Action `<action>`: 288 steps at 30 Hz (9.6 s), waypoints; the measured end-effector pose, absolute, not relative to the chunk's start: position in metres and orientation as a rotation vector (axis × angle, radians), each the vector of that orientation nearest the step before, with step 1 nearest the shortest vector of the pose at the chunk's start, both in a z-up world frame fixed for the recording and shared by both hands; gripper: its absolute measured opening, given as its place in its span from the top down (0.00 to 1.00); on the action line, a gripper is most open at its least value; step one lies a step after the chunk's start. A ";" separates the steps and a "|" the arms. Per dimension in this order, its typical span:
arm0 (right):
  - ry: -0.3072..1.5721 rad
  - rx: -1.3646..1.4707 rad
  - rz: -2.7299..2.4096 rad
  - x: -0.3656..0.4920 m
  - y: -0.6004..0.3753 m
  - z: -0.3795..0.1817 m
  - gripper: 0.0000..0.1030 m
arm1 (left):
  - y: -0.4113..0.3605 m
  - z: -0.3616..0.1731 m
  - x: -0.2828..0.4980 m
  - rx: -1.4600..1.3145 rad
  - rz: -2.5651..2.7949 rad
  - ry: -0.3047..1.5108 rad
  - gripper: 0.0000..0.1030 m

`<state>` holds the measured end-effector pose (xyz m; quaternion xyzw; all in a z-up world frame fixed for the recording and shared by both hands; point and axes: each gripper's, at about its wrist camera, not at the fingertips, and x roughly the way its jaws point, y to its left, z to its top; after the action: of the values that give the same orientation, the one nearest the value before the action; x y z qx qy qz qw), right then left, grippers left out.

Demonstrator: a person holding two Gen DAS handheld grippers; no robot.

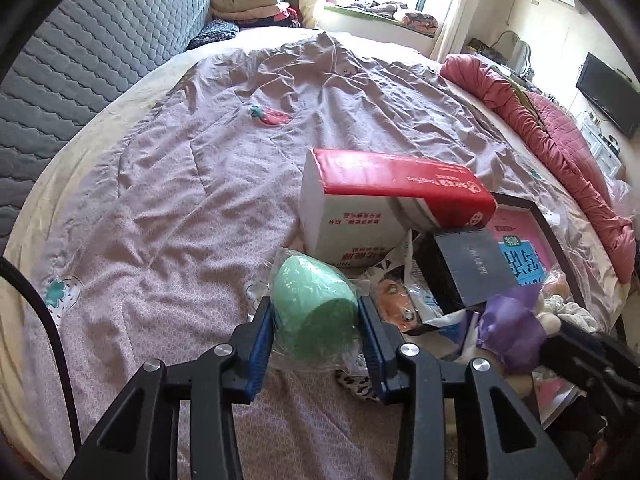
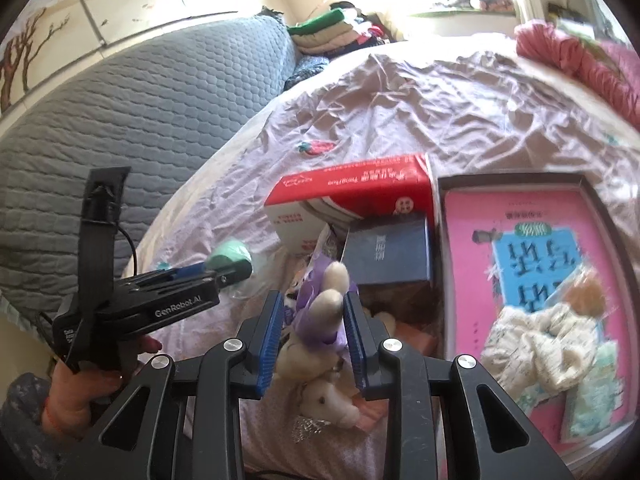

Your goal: Organize soft objects

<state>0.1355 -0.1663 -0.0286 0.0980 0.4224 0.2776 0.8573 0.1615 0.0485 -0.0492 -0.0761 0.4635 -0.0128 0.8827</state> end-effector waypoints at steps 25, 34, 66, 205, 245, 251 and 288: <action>0.865 0.250 0.567 0.149 -0.170 -0.034 0.71 | 0.025 -0.026 0.146 -0.110 -0.079 0.924 0.60; 0.752 0.298 0.436 0.133 -0.247 0.011 0.71 | -0.024 0.006 0.137 -0.097 -0.182 0.888 0.60; 0.686 0.382 0.179 0.096 -0.403 -0.001 0.71 | -0.222 -0.040 0.135 0.076 -0.461 1.032 0.60; 0.672 0.132 0.226 0.092 -0.312 0.039 0.23 | -0.066 0.037 0.103 -0.093 -0.222 0.847 0.15; 0.931 -0.046 0.452 0.100 -0.148 -0.053 0.23 | 0.032 -0.042 0.137 -0.210 -0.099 0.977 0.15; 0.969 -0.058 0.440 0.106 -0.139 -0.067 0.23 | 0.029 -0.057 0.154 -0.225 -0.114 1.013 0.15; 1.035 -0.065 0.506 0.133 -0.130 -0.097 0.62 | 0.029 -0.101 0.203 -0.349 -0.234 1.109 0.59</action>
<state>0.1328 -0.1304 -0.0972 -0.0308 0.4891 0.2393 0.8382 0.2029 0.0286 -0.1006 -0.1646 0.5226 -0.1105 0.8292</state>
